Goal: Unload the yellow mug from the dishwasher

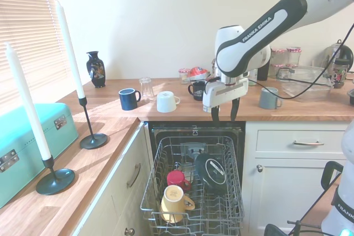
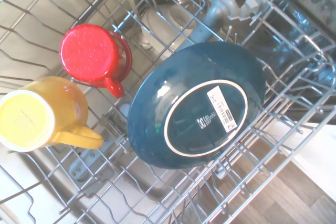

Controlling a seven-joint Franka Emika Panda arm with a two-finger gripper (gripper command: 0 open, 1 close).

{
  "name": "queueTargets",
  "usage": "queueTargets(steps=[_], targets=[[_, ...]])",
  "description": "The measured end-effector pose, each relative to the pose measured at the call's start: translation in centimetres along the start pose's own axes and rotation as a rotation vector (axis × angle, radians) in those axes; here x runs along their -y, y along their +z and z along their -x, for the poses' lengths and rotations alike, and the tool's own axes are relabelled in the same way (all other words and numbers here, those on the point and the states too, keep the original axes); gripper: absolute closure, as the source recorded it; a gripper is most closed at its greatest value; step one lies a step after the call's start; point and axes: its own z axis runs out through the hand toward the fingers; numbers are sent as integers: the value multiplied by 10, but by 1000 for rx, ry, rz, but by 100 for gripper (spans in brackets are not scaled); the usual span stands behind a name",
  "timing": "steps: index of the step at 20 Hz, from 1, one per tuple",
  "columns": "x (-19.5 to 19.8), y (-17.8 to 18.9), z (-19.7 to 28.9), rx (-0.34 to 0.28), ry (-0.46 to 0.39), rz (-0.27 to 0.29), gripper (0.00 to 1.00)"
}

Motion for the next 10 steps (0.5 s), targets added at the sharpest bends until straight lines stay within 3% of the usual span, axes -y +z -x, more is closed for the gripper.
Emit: queueTargets(steps=[4,10], targets=[[5,18,21,7,-18,10,0],[37,73,92,-19,-152,44,0]])
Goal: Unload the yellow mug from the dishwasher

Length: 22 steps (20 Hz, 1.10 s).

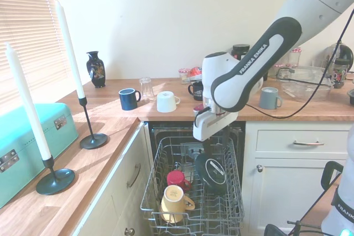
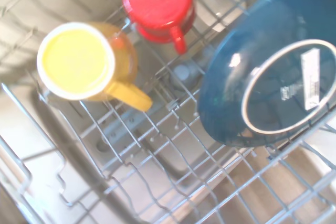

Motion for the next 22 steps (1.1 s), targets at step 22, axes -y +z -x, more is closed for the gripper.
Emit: queueTargets(steps=[22], targets=[[94,158,-1,-93,-405,77,0]])
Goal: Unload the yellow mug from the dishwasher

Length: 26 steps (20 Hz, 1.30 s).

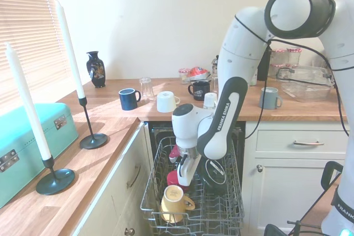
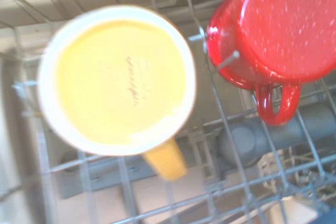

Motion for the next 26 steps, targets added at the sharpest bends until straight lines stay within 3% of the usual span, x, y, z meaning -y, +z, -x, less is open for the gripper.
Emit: queueTargets(steps=[10,16,24,25,26], targets=[[28,52,-9,20,-90,17,0],[44,57,-4,14,-157,-4,0],[53,98,12,-6,-208,-48,0],[53,101,12,-15,-211,-53,100],[52,105,13,-21,-213,-56,100]])
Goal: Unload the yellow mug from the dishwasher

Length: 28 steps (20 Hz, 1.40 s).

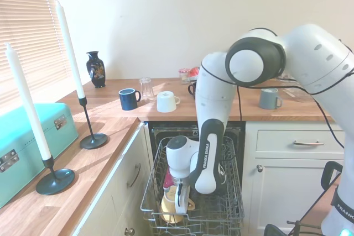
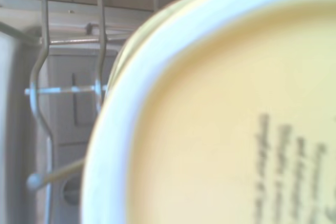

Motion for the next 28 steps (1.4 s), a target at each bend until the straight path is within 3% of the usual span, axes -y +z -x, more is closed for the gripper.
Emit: queueTargets(steps=[8,16,28], targets=[[5,3,-1,-48,-4,-5,100],[6,3,-3,-42,3,-9,100],[10,2,-8,-32,-9,32,100]])
